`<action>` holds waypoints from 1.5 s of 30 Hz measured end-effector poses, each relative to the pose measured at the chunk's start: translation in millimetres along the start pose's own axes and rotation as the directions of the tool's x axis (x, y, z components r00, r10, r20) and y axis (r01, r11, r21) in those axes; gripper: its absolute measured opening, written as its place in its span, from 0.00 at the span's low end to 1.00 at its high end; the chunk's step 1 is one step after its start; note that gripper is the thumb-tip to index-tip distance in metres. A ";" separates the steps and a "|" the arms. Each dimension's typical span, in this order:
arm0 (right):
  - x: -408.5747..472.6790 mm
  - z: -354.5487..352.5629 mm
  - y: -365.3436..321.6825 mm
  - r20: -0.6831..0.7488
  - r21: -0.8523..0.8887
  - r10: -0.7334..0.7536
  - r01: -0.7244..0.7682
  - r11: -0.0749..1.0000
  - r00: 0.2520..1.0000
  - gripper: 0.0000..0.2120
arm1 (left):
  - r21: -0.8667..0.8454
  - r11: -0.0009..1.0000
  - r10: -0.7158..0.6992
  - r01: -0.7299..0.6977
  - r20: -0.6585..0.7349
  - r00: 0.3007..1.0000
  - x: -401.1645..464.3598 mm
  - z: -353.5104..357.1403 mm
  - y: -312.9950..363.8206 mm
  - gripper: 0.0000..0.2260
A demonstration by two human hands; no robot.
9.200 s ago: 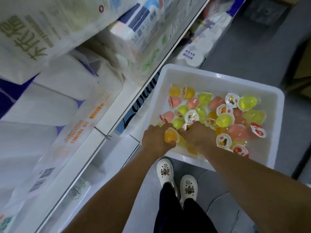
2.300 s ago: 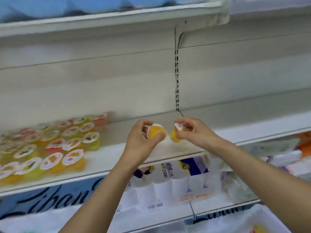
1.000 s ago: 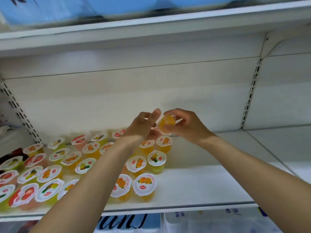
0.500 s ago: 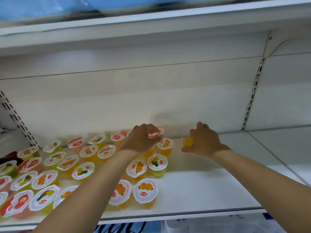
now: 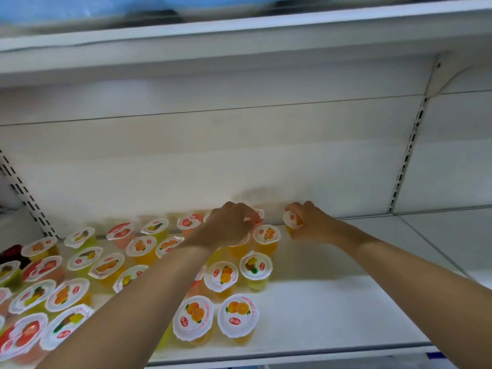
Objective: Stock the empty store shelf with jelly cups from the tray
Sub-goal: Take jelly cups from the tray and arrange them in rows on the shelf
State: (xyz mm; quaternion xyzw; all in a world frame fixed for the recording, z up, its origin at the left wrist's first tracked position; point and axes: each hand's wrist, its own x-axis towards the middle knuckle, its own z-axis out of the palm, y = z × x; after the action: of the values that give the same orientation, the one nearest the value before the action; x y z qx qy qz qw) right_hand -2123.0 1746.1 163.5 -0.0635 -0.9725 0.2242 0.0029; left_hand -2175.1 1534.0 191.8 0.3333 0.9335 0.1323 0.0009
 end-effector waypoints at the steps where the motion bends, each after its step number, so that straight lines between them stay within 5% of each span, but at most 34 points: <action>1: 2.7 3.3 -1.8 -0.023 -0.020 -0.027 0.027 0.999 0.999 0.30 | 0.045 0.999 0.006 -0.006 0.020 1.000 0.6 0.7 -0.1 0.15; 6: 18.9 18.2 -8.7 -0.197 -0.023 -0.083 0.080 0.997 0.977 0.25 | 0.166 0.986 0.021 -0.024 0.019 1.000 1.7 -2.0 2.3 0.17; 13: 27.7 24.9 -10.6 -0.219 0.058 -0.091 0.106 0.993 0.972 0.22 | 0.285 0.958 -0.011 0.018 -0.024 1.000 -2.3 -3.0 6.1 0.17; 21: -9.9 7.7 10.6 -0.108 0.170 -0.132 0.149 0.974 0.985 0.29 | 0.090 0.994 -0.059 0.064 -0.065 0.996 -10.7 -5.9 19.1 0.18; 27: -84.4 -20.7 56.9 -0.234 -0.006 -0.106 0.108 0.994 0.966 0.27 | 0.057 0.998 0.036 -0.023 -0.248 0.968 -22.7 7.5 98.9 0.22; 32: -182.8 -48.0 117.3 -0.491 -0.203 -0.180 0.089 0.975 0.852 0.22 | 0.081 0.966 0.258 -0.246 -0.370 0.892 -35.5 48.9 194.5 0.22; 38: -312.6 -72.3 222.7 -0.567 -0.279 0.008 -0.201 0.939 0.824 0.22 | -0.024 0.875 0.449 -0.484 -0.334 0.829 -45.5 122.5 333.0 0.21; 45: -468.8 -52.2 348.2 -0.466 -0.107 0.415 -0.516 0.850 0.781 0.23 | -0.193 0.798 0.576 -0.570 -0.029 0.817 -77.1 237.6 463.1 0.23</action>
State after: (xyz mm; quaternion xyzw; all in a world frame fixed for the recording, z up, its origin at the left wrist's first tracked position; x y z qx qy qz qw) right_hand -1613.7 2020.7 69.2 -0.3503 -0.9203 0.0849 0.1520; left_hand -1805.8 1888.5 70.5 0.6002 0.7715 0.2110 0.0076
